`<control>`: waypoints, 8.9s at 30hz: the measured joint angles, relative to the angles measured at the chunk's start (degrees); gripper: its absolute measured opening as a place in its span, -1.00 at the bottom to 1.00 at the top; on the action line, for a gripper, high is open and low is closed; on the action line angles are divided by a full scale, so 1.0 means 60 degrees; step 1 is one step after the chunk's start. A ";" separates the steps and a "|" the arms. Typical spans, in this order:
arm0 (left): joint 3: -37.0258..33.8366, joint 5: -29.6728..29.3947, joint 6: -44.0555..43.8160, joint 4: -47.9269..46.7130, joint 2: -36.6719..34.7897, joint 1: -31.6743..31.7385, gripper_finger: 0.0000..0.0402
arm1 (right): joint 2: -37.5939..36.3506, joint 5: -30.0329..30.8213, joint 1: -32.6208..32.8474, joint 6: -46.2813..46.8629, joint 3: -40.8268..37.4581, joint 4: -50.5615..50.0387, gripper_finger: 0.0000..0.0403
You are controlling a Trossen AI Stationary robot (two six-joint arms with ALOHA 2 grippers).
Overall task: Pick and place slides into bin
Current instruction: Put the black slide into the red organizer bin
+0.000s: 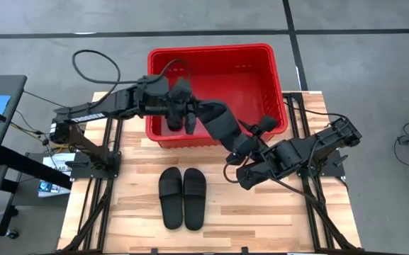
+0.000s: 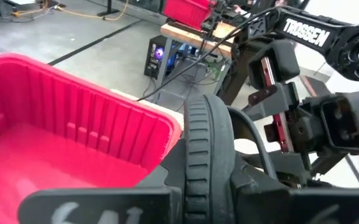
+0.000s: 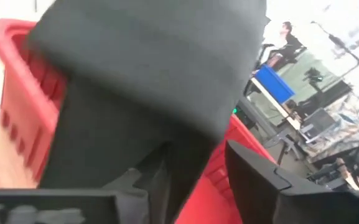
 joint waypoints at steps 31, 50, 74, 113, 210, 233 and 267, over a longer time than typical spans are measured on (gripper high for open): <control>0.0011 0.1560 0.1616 -0.2753 -0.0957 0.3915 -0.89 | -0.2720 0.0053 0.2363 0.3907 -0.0055 -0.2971 -0.37; 0.0344 0.2796 0.3675 -0.2323 0.0596 0.5776 -0.89 | -0.3646 0.0265 0.2708 0.3252 -0.0055 -0.2967 -0.36; 0.3523 0.7099 0.7874 -0.5909 0.4091 0.7017 -0.89 | -0.3606 -0.0459 0.1310 0.4683 -0.0055 -0.2967 -0.39; 0.1285 0.7711 0.7761 -0.4554 0.5339 0.6838 -0.89 | -0.3606 -0.0548 0.0593 0.4564 -0.0055 -0.2969 -0.39; 0.0608 0.3648 1.0172 -0.2832 0.5325 0.6555 -0.21 | -0.3606 -0.0999 0.0444 0.4506 -0.0055 -0.2970 -0.39; 0.0608 0.3464 1.0478 -0.2628 0.5325 0.6554 -0.21 | -0.3606 -0.1010 0.0444 0.4597 -0.0055 -0.2913 -0.39; 0.1293 0.1836 0.8582 -0.4237 0.2099 0.5746 -0.32 | -0.3606 -0.1527 0.0881 0.3871 -0.0058 -0.2967 -0.39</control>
